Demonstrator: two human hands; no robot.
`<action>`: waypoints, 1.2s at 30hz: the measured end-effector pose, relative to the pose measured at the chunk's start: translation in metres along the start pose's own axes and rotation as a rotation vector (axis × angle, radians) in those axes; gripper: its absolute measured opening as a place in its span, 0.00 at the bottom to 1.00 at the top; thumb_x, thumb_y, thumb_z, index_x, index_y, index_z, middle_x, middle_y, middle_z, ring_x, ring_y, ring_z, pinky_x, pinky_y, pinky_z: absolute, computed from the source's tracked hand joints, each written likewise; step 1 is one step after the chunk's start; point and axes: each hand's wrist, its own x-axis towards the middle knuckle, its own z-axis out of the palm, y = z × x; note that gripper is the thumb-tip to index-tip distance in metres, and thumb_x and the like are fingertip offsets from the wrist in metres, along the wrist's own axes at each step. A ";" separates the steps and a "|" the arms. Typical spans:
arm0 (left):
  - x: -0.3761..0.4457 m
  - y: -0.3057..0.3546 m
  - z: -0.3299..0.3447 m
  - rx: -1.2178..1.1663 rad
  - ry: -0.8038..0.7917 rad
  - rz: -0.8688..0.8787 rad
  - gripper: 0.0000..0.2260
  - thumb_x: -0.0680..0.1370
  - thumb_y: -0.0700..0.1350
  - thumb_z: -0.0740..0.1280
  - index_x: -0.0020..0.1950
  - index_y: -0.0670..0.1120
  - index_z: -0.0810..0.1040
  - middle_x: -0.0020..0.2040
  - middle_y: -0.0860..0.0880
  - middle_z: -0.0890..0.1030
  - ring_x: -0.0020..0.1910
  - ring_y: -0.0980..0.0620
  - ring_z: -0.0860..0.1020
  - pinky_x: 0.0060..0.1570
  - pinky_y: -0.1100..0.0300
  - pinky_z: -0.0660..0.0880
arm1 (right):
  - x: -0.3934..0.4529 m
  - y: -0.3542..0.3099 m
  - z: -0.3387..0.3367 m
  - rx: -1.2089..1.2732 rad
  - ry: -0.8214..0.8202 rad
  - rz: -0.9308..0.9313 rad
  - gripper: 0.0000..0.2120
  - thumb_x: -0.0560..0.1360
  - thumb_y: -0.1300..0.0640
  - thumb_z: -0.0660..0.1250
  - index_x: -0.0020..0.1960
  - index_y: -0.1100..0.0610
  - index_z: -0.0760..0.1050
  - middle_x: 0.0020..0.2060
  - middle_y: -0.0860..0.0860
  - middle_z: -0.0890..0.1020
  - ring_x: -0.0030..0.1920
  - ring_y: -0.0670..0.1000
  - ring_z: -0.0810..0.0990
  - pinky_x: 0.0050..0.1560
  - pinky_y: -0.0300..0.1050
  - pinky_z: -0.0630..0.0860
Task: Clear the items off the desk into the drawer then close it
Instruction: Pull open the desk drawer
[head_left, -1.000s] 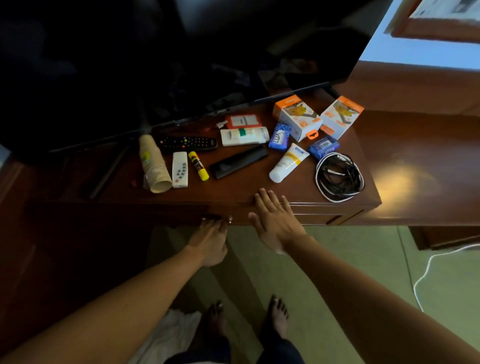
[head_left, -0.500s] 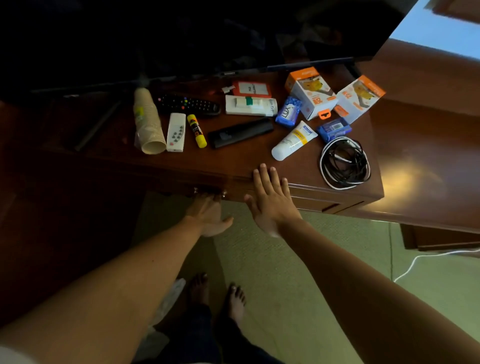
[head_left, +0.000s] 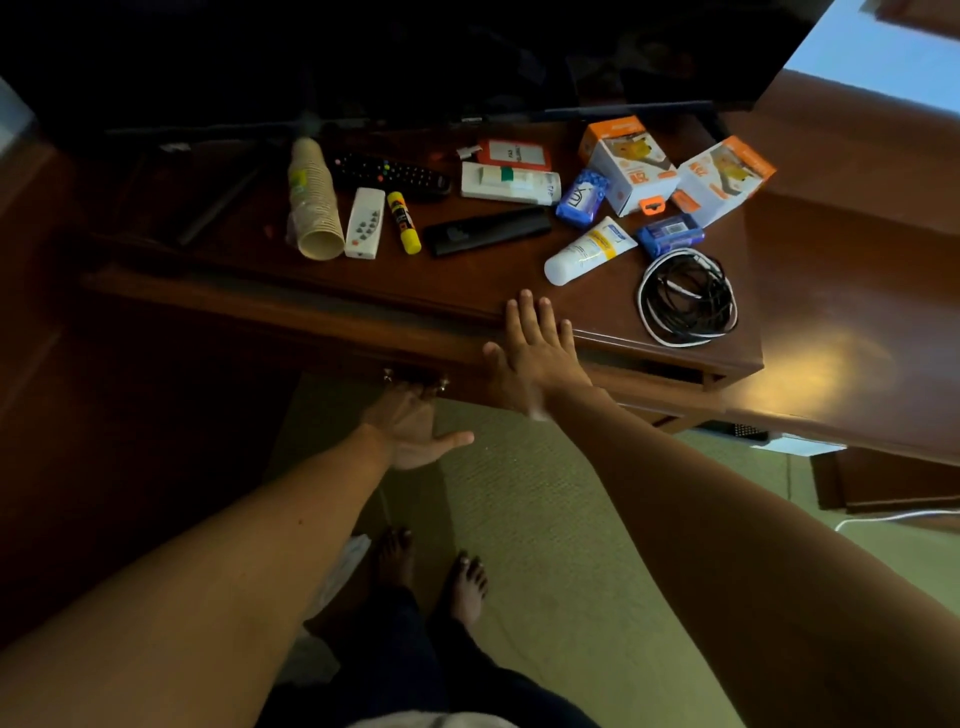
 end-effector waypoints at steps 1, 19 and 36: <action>-0.005 0.001 0.004 -0.015 0.000 0.002 0.49 0.73 0.77 0.47 0.80 0.42 0.55 0.77 0.40 0.64 0.75 0.41 0.64 0.72 0.49 0.61 | 0.000 0.000 0.000 -0.002 -0.004 0.003 0.34 0.84 0.38 0.42 0.81 0.56 0.36 0.79 0.53 0.34 0.78 0.55 0.30 0.75 0.56 0.32; -0.083 0.019 0.060 -0.078 -0.004 -0.068 0.50 0.71 0.78 0.44 0.79 0.43 0.58 0.77 0.40 0.64 0.75 0.41 0.64 0.72 0.46 0.63 | -0.001 -0.005 -0.001 -0.034 -0.003 0.052 0.34 0.84 0.39 0.42 0.82 0.56 0.37 0.80 0.54 0.36 0.79 0.56 0.32 0.77 0.57 0.35; -0.124 0.031 0.082 -0.055 -0.072 -0.094 0.49 0.71 0.78 0.43 0.80 0.43 0.58 0.79 0.41 0.62 0.77 0.42 0.61 0.73 0.46 0.61 | -0.001 -0.010 -0.001 0.004 -0.007 0.081 0.34 0.84 0.38 0.43 0.82 0.55 0.38 0.80 0.53 0.36 0.79 0.56 0.34 0.77 0.58 0.38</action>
